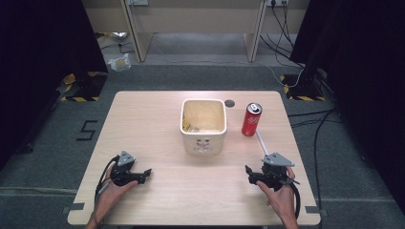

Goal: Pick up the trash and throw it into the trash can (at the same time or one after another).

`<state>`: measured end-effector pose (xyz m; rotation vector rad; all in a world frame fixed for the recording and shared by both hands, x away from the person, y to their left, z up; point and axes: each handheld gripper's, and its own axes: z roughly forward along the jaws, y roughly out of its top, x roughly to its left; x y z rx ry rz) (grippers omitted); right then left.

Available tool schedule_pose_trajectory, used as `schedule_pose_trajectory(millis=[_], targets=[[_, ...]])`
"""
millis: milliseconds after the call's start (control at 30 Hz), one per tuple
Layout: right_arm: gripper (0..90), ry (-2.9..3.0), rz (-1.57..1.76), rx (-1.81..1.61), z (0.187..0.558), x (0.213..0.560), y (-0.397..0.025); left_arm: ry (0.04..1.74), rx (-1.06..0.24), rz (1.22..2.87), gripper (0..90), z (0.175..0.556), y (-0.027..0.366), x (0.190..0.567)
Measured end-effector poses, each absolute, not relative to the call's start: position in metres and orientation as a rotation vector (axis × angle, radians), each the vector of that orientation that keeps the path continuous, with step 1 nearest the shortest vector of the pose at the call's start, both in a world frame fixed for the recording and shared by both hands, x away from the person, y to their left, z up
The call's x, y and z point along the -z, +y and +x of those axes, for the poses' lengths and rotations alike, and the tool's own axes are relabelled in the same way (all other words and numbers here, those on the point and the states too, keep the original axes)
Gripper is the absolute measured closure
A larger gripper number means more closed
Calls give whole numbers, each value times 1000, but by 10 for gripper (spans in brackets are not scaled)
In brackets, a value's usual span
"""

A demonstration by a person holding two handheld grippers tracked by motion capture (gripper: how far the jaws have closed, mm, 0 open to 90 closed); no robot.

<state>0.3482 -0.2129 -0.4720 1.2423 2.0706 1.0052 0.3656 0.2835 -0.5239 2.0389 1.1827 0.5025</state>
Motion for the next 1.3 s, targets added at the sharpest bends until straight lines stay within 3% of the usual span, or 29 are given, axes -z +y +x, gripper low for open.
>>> schedule_pose_trajectory(millis=[800,1300], targets=[[155,1988,1298,-977,411,449,-225,1183,-502,2039,144,366,284,524],[165,1978,1350,-989,447,457,-231,1182,-502,2041,144,366,284,524]])
